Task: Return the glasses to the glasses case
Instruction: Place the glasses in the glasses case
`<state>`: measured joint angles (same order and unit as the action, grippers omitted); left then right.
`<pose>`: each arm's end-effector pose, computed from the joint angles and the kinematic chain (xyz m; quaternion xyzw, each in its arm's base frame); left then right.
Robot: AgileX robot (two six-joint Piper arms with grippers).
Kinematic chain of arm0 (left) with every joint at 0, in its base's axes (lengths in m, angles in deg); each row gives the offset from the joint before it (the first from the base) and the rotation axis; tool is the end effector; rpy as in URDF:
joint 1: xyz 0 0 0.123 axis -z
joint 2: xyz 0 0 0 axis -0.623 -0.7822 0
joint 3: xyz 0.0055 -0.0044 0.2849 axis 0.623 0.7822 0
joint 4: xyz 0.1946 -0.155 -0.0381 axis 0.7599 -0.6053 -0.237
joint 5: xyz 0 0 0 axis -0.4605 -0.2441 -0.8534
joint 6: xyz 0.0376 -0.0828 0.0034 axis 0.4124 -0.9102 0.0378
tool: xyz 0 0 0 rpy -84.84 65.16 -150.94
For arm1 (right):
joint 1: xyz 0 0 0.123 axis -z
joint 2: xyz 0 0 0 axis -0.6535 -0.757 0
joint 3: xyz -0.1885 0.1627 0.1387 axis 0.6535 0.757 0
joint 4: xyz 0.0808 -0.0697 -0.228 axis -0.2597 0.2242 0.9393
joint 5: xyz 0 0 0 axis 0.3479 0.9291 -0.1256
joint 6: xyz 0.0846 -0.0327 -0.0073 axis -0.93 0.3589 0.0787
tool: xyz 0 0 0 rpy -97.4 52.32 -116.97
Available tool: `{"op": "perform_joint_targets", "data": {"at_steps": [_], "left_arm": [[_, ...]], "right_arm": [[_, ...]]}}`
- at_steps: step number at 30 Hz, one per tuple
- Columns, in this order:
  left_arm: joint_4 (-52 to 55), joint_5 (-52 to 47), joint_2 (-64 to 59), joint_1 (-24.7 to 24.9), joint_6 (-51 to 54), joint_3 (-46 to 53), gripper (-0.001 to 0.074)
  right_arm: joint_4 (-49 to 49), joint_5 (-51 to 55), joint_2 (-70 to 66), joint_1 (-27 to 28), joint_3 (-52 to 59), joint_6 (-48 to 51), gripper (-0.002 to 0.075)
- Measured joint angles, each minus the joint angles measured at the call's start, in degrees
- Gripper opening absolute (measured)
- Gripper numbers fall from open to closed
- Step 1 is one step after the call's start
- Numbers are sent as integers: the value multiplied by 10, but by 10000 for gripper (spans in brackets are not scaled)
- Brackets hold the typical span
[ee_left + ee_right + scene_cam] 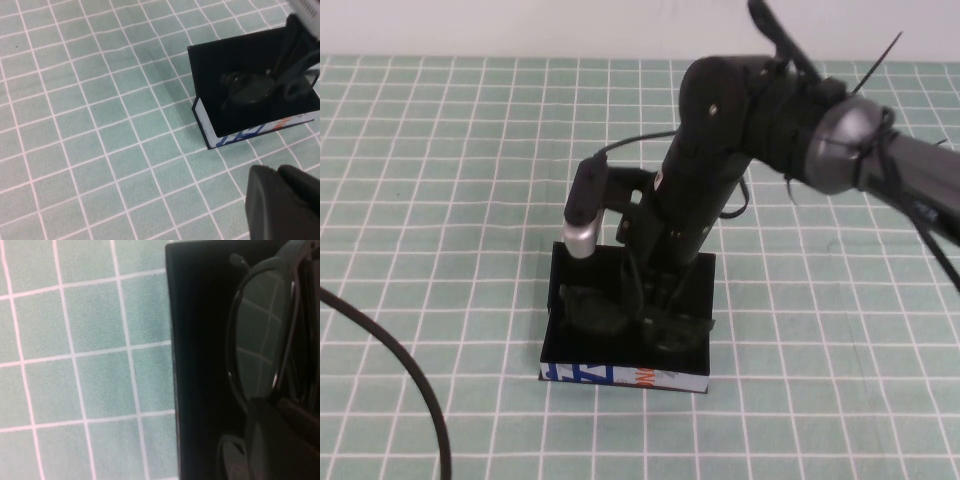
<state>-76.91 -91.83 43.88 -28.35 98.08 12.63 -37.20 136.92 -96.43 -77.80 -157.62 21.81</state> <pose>0.1002 -0.0395 0.3702 0.1821 0.8907 -0.1182 0.3993 0.3332 0.2801 0.2523 -0.6672 0.7268 0.1191 0.1115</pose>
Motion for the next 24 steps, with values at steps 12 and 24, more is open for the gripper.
{"op": "perform_joint_targets", "data": {"at_steps": [12, 24], "left_arm": [[0, 0, 0, 0, 0, 0, -2], [0, 0, 0, 0, 0, 0, -2]], "right_arm": [[3, 0, -20, -2, -2, 0, -4], [4, 0, -20, -2, -2, 1, 169]]}}
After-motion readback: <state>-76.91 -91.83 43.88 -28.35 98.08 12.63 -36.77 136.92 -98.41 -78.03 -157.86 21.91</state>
